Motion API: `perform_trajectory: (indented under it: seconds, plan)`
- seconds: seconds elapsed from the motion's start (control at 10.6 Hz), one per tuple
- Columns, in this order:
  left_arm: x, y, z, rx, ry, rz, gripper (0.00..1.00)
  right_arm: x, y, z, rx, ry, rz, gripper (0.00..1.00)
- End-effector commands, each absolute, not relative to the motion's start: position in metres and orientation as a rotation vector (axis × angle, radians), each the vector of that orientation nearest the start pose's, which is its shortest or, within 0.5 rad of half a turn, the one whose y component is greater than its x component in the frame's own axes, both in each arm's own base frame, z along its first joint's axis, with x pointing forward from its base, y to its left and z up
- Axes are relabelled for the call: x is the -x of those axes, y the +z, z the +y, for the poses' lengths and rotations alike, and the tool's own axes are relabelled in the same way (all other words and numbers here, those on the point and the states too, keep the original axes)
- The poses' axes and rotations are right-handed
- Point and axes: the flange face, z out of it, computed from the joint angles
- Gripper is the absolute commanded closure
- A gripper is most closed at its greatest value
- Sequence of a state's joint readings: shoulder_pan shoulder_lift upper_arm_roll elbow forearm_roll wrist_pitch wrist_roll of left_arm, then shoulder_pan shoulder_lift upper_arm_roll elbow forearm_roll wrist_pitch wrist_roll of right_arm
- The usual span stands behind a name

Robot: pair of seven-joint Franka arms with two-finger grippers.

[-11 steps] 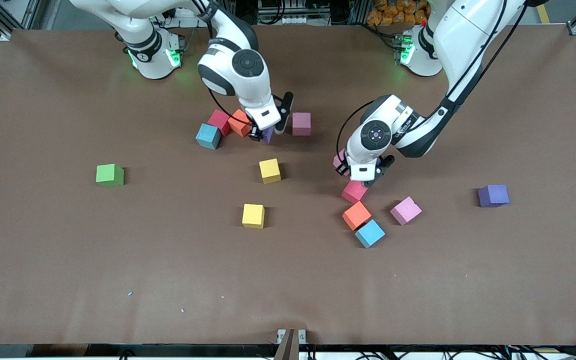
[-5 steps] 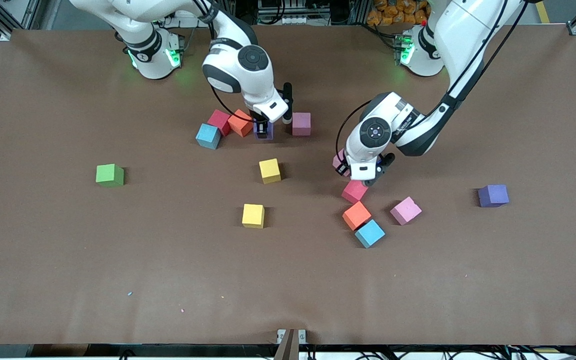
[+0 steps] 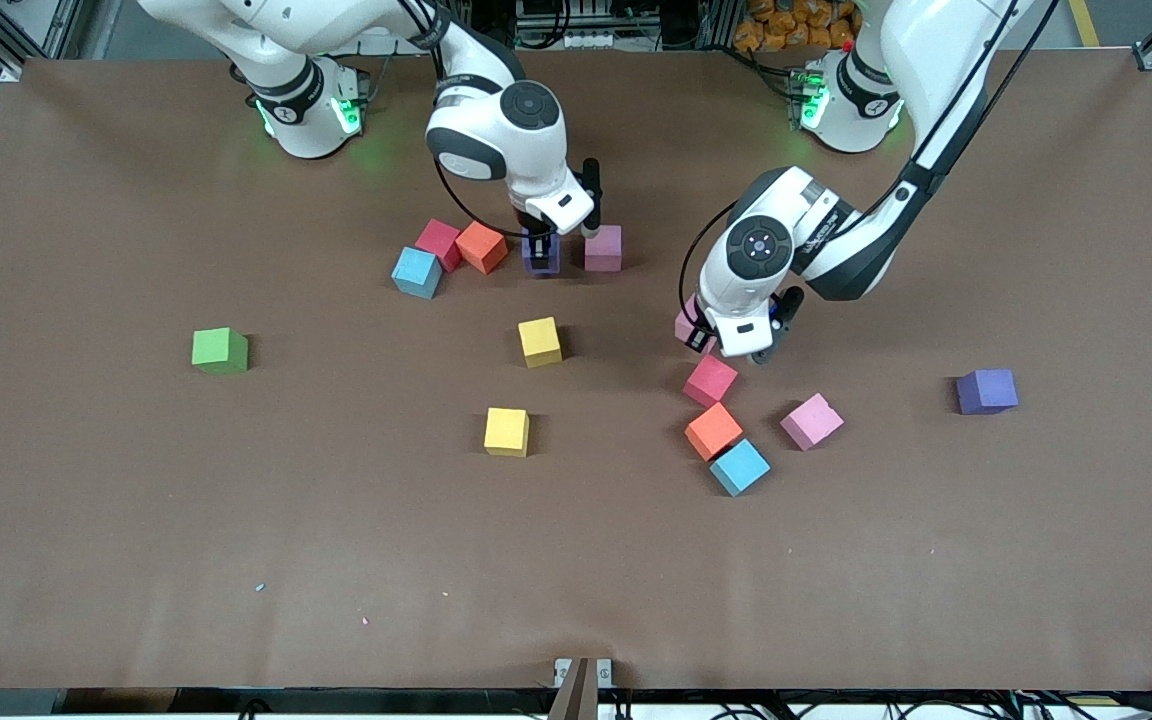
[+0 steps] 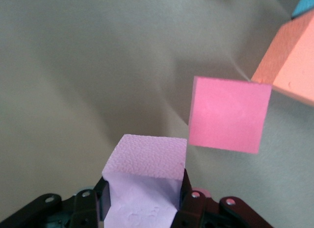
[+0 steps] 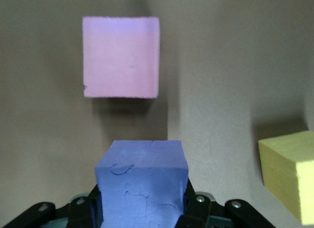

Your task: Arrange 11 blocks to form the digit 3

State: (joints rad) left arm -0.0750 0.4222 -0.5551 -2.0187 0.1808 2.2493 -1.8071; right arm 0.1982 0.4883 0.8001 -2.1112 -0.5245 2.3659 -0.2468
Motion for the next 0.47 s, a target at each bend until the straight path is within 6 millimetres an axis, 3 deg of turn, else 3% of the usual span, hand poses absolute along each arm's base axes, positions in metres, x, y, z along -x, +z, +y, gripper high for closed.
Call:
perform_trajectory:
  seconds: [0.0, 0.38]
  plan:
    - [-0.471, 0.273, -0.342, 2.529, 0.189, -1.703, 0.97, -0.313, 0.245, 0.491, -2.176, -0.008, 2.221, 1.0]
    - [-0.454, 0.279, -0.357, 2.423, 0.226, -1.847, 0.97, -0.308, 0.236, 0.493, -2.161, -0.026, 2.213, 1.0]
